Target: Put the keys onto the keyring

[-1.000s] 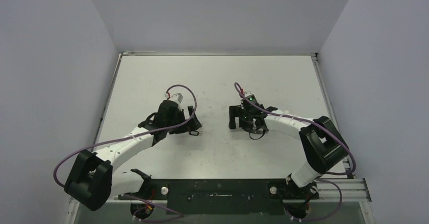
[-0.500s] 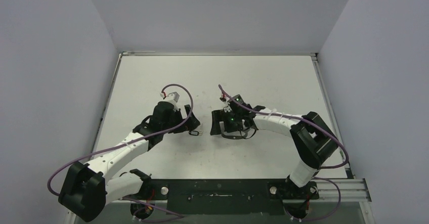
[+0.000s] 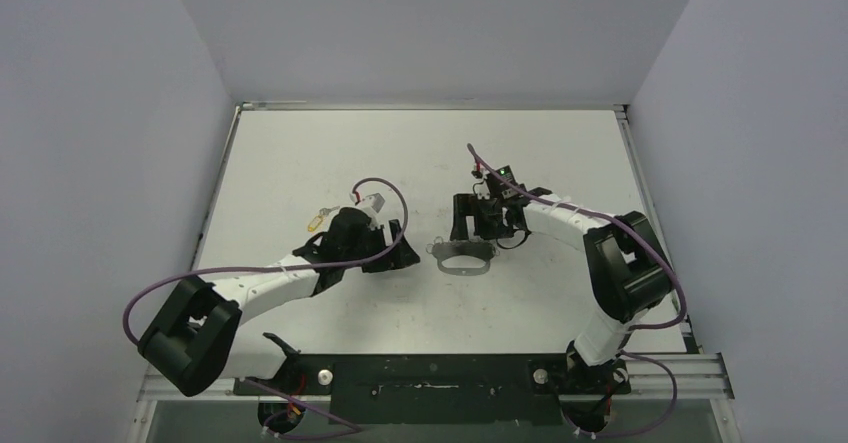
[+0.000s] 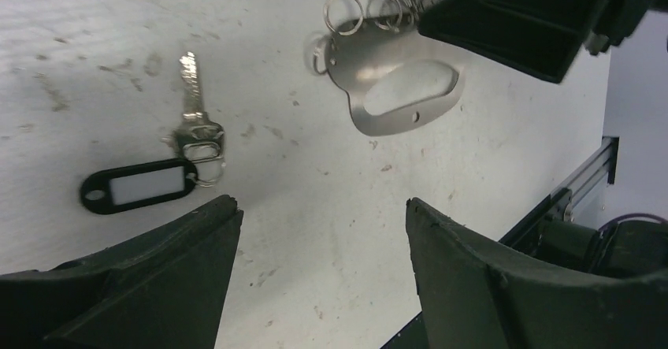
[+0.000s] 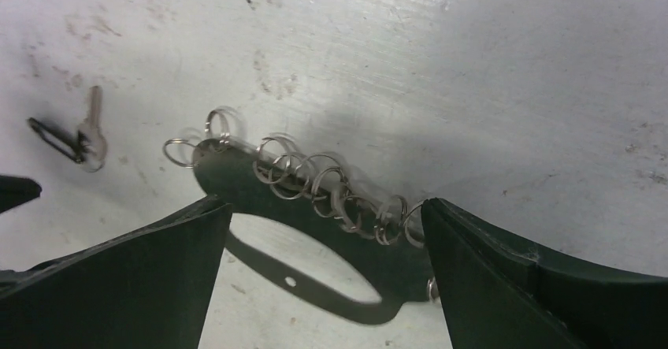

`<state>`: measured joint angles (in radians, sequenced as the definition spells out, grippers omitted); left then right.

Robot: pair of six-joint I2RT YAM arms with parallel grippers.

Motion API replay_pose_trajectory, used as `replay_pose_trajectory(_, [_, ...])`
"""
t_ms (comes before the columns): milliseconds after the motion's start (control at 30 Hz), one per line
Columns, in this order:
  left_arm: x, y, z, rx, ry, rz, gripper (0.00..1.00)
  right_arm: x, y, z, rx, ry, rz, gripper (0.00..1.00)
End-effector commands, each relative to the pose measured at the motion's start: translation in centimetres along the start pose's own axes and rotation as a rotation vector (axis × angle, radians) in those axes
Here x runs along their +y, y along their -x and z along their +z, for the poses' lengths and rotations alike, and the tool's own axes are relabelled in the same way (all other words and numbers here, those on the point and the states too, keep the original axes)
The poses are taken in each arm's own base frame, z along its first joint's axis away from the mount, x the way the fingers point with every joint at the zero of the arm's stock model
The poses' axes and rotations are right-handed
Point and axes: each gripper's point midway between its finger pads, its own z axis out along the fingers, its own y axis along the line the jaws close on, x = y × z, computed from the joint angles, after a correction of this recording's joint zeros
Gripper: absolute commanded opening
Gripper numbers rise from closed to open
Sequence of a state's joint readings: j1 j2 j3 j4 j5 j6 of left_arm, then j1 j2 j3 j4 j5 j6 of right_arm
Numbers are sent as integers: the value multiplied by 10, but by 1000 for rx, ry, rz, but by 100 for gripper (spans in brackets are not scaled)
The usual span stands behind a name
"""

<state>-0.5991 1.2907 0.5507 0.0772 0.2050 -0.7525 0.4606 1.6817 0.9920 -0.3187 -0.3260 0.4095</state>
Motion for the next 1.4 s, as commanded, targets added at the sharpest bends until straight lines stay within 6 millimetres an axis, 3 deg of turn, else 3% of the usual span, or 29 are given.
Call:
replay_pose_trajectory(0, [-43, 1, 11, -8, -115, 47, 74, -10, -7, 11, 50, -37, -43, 95])
replay_pose_trajectory(167, [-47, -10, 21, 24, -98, 60, 70, -19, -32, 7, 116, -59, -49, 90])
replay_pose_trajectory(400, [-45, -16, 26, 39, -89, 66, 69, -24, -65, -25, 137, -80, -8, 85])
replay_pose_trajectory(533, [-41, -25, 34, 57, -86, 60, 67, -12, -84, -34, 129, -15, 76, 85])
replay_pose_trajectory(700, [-41, -40, 45, 99, -97, 50, 62, 25, -105, -42, 113, 168, 194, 83])
replay_pose_trajectory(767, [-41, -43, 48, 104, -99, 51, 61, 29, -100, -52, 76, 174, 183, 83])
replay_pose_trajectory(933, [-44, -49, 54, 118, -110, 50, 60, 5, -62, -85, -77, -8, 83, 87])
replay_pose_trajectory(1033, [-47, -53, 56, 121, -122, 43, 57, -8, -44, -92, -122, -86, 49, 88])
replay_pose_trajectory(1133, [-48, -56, 60, 130, -130, 22, 51, -16, -40, -82, -96, -116, 42, 88])
replay_pose_trajectory(1367, [-43, -65, 66, 134, -132, -37, 44, -22, -68, -42, 41, -85, 43, 83])
